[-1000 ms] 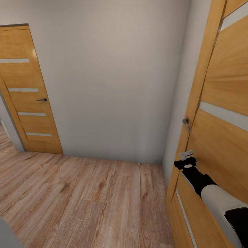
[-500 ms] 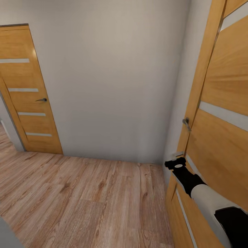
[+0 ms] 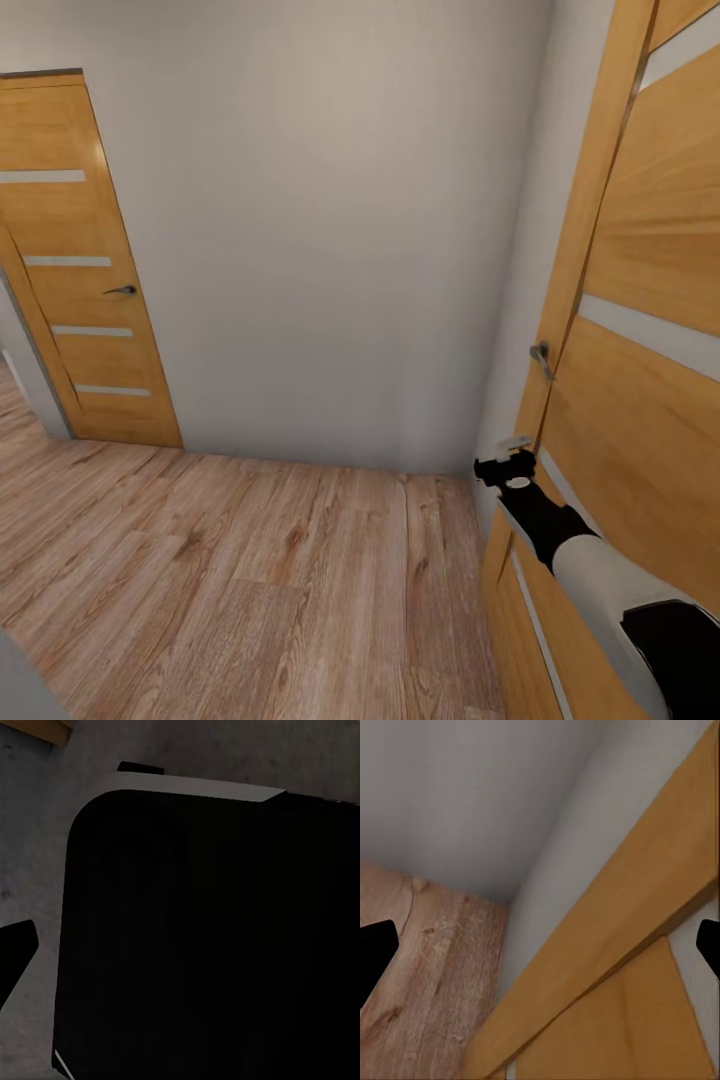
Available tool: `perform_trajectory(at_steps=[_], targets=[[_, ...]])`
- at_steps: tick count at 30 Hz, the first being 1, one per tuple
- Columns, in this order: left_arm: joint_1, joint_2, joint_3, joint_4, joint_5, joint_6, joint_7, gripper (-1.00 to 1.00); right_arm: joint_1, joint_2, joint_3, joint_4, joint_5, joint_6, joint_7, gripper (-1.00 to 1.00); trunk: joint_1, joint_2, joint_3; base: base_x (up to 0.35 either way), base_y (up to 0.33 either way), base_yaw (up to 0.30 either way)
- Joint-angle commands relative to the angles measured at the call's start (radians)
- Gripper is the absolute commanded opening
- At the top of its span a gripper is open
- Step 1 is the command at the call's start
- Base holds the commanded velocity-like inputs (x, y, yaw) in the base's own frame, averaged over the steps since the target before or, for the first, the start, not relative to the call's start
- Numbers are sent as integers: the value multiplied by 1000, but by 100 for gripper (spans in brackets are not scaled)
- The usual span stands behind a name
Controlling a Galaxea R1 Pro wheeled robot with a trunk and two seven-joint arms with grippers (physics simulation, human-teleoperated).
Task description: Move the two storage containers from the living room to the garage. In the garage, place one container on the floor and stack the other container on top of it (either order is fine).
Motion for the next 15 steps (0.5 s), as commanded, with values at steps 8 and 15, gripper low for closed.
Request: perform_trajectory(at_steps=[8, 15], targets=[[-1, 0, 3, -1, 7, -4, -1, 100, 4, -3, 7, 24, 11, -11, 10, 100, 0, -1, -1, 0, 0, 0], [-1, 0, 4, -2, 9, -4, -1, 100, 3, 13, 2, 41, 12, -13, -16, 100, 0, -1, -1, 0, 0, 0]])
